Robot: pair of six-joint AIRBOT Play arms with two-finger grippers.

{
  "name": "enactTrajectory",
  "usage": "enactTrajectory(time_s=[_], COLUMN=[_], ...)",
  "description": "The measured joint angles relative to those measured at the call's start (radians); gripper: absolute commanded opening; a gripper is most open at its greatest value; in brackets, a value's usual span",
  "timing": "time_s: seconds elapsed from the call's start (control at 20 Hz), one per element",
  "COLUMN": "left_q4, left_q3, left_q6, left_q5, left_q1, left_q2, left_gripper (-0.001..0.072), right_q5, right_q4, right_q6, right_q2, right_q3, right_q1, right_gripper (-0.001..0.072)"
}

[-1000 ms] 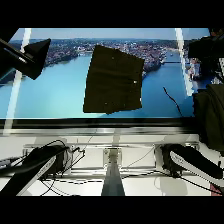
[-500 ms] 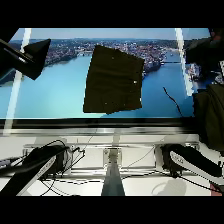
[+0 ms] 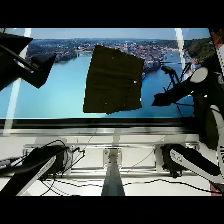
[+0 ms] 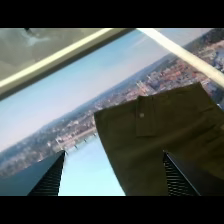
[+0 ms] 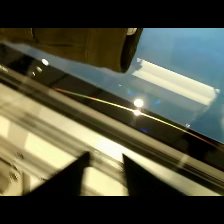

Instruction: Fold the clothes and pants, and hang the long-sleeved shirts on hangers.

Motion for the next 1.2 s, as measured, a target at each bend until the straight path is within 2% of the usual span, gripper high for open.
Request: enactTrajectory(time_s=[0.05, 0.1, 0.3, 0.35, 0.4, 0.45, 0.65, 0.8, 0.9, 1.0, 1.05, 1.1, 1.15, 1.2], left_q4=[0.000, 0.000, 0.000, 0.000, 0.001, 0.001, 0.076, 0.134, 0.110, -0.005, -0.087, -0.177, -0.257, -0.316], left_q3=[-0.002, -0.003, -0.006, -0.006, -0.006, -0.006, -0.006, -0.006, -0.006, -0.023, -0.043, -0.072, -0.106, -0.142], left_q6=[-0.038, -0.070, -0.150, -0.161, -0.168, -0.172, -0.183, -0.185, -0.177, -0.132, -0.102, -0.068, -0.033, -0.007], left_q5=[-0.012, -0.031, -0.121, -0.144, -0.169, -0.189, -0.220, -0.239, -0.293, -0.355, -0.374, -0.390, -0.401, -0.406], left_q1=[0.000, 0.000, 0.000, 0.000, 0.000, 0.000, 0.039, 0.158, 0.270, 0.384, 0.436, 0.484, 0.526, 0.556], left_q2=[-0.007, -0.018, -0.098, -0.127, -0.158, -0.189, -0.317, -0.404, -0.467, -0.526, -0.548, -0.568, -0.582, -0.592], left_gripper=[0.0353, 0.0312, 0.0312, 0.0264, 0.0100, 0.0010, 0.0011, 0.0011, 0.0011, 0.0025, 0.0146, 0.0315, 0.0427, 0.0438], right_q5=[-0.062, -0.114, -0.261, -0.279, -0.292, -0.307, -0.335, -0.332, -0.337, -0.328, -0.315, -0.300, -0.283, -0.259], right_q4=[0.020, 0.035, 0.076, 0.089, 0.105, 0.131, 0.241, 0.290, 0.303, 0.309, 0.312, 0.312, 0.312, 0.310], right_q6=[0.027, 0.053, 0.123, 0.132, 0.136, 0.135, 0.069, 0.028, 0.014, 0.004, -0.004, -0.019, -0.037, -0.057], right_q2=[0.000, -0.003, -0.057, -0.082, -0.106, -0.132, -0.223, -0.277, -0.303, -0.328, -0.341, -0.355, -0.367, -0.379], right_q3=[-0.046, -0.080, -0.146, -0.153, -0.158, -0.161, -0.165, -0.135, -0.106, -0.082, -0.074, -0.069, -0.066, -0.063], right_q1=[-0.002, -0.004, -0.007, -0.008, -0.008, -0.008, -0.008, -0.008, -0.008, -0.008, -0.008, -0.008, -0.008, -0.008], right_gripper=[0.0494, 0.0494, 0.0494, 0.0493, 0.0494, 0.0494, 0.0494, 0.0493, 0.0493, 0.0486, 0.0443, 0.0417, 0.0394, 0.0394])
